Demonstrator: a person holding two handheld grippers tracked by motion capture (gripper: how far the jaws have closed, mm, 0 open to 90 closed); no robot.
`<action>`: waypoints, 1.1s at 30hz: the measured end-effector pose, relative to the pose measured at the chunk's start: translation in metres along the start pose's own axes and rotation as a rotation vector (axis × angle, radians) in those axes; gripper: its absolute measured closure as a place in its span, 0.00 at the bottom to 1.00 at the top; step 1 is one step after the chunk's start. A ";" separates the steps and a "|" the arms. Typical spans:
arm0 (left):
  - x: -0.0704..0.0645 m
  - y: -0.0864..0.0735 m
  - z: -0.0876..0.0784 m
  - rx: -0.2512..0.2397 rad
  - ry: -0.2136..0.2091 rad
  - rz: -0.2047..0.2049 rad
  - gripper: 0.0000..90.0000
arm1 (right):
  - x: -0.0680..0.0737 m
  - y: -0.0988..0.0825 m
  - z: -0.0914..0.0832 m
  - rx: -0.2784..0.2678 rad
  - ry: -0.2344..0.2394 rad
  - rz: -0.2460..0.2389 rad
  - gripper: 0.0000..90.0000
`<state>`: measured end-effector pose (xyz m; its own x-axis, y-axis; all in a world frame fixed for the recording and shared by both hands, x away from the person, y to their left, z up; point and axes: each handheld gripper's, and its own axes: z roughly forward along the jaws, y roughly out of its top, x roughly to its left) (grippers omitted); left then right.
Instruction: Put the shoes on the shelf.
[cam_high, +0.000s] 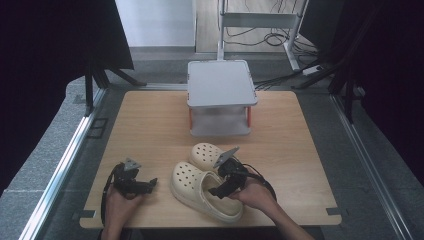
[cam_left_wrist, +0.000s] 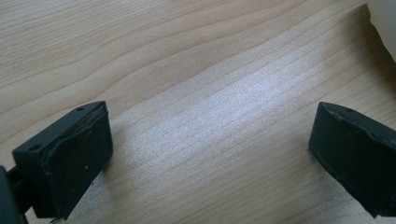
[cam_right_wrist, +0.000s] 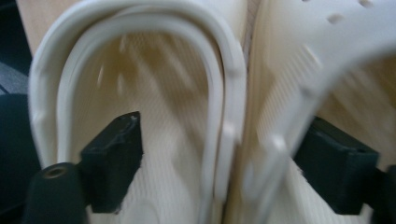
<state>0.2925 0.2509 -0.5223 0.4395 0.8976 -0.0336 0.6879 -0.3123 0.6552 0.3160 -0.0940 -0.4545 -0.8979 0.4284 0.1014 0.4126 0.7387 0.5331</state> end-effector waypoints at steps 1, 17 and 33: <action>0.000 0.000 0.000 0.000 0.000 0.000 0.00 | 0.001 0.003 0.003 0.008 -0.003 -0.004 0.27; 0.000 0.000 0.000 -0.001 0.000 -0.002 0.00 | -0.008 0.020 0.015 0.017 -0.072 0.048 0.72; 0.000 0.000 0.000 0.001 -0.001 0.000 0.00 | -0.005 0.030 -0.029 0.009 -0.070 0.045 0.73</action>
<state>0.2926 0.2510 -0.5223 0.4398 0.8974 -0.0344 0.6886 -0.3124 0.6544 0.3283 -0.0891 -0.4147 -0.8657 0.4962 0.0657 0.4538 0.7227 0.5213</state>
